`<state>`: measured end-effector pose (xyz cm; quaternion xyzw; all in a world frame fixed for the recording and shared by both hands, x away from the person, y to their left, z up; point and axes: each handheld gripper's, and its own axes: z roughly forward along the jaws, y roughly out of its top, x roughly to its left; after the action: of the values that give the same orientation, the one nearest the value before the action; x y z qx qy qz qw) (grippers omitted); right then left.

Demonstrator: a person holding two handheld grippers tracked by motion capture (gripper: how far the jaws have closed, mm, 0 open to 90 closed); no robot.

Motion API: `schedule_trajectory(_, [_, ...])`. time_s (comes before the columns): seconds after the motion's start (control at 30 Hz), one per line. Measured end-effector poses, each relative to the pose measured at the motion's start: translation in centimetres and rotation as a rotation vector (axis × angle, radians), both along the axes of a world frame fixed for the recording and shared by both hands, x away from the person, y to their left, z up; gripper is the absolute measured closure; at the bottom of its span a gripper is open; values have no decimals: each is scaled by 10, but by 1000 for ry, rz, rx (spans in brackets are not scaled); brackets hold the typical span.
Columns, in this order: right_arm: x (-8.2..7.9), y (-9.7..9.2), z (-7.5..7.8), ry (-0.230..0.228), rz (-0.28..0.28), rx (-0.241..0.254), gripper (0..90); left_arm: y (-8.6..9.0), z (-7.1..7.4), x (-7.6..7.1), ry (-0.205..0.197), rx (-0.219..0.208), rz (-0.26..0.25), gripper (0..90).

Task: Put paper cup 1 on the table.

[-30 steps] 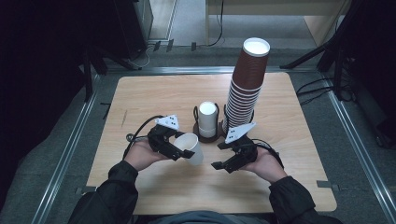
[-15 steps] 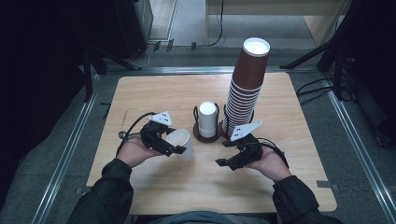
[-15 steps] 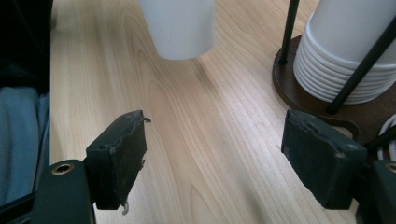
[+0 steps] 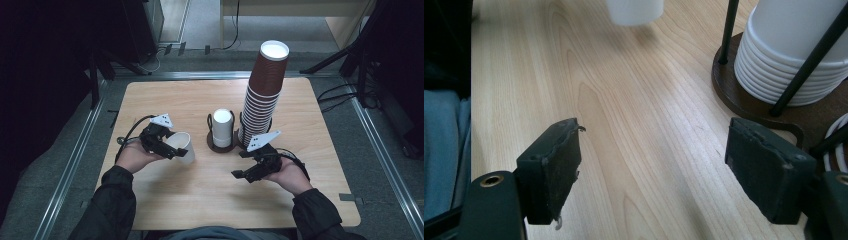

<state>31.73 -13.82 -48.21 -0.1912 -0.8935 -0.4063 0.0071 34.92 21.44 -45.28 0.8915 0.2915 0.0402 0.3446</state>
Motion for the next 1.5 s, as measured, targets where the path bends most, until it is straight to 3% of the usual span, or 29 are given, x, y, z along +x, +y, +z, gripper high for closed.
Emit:
schedule_trajectory(0.03, [0, 0, 0, 0, 0, 0, 225, 0, 0, 0, 0, 0, 0, 233])
schedule_trajectory(0.07, [0, -1, 0, 0, -4, 2, 225, 1, -1, 3, -6, 35, 21, 233])
schedule_trajectory(0.13, [0, -2, 0, -5, -7, 4, 225, 2, -1, 5, -13, 51, 27, 232])
schedule_trajectory(0.37, [-2, -6, -1, -2, -21, -4, 226, 16, -6, 21, -32, 88, 97, 228])
schedule_trajectory(0.57, [-4, -7, -2, 1, -24, -10, 227, 32, -11, 32, -18, 57, 159, 228])
schedule_trajectory(0.67, [-4, -8, -2, 0, -26, -12, 227, 39, -10, 36, -36, 93, 183, 228])
schedule_trajectory(0.8, [-4, -8, -3, 5, -31, -16, 227, 47, -11, 40, -34, 87, 223, 228])
schedule_trajectory(0.87, [-4, -8, -3, 6, -30, -18, 227, 54, -13, 43, -40, 115, 253, 228])
schedule_trajectory(0.97, [-4, -8, -3, 5, -29, -22, 227, 60, -14, 45, -27, 125, 277, 228])
schedule_trajectory(1.27, [-4, -7, -4, 4, -26, -26, 227, 58, -18, 46, -29, 173, 281, 207])
schedule_trajectory(1.5, [-4, -7, -4, 4, -25, -29, 227, 57, -21, 47, -27, 169, 283, 182])
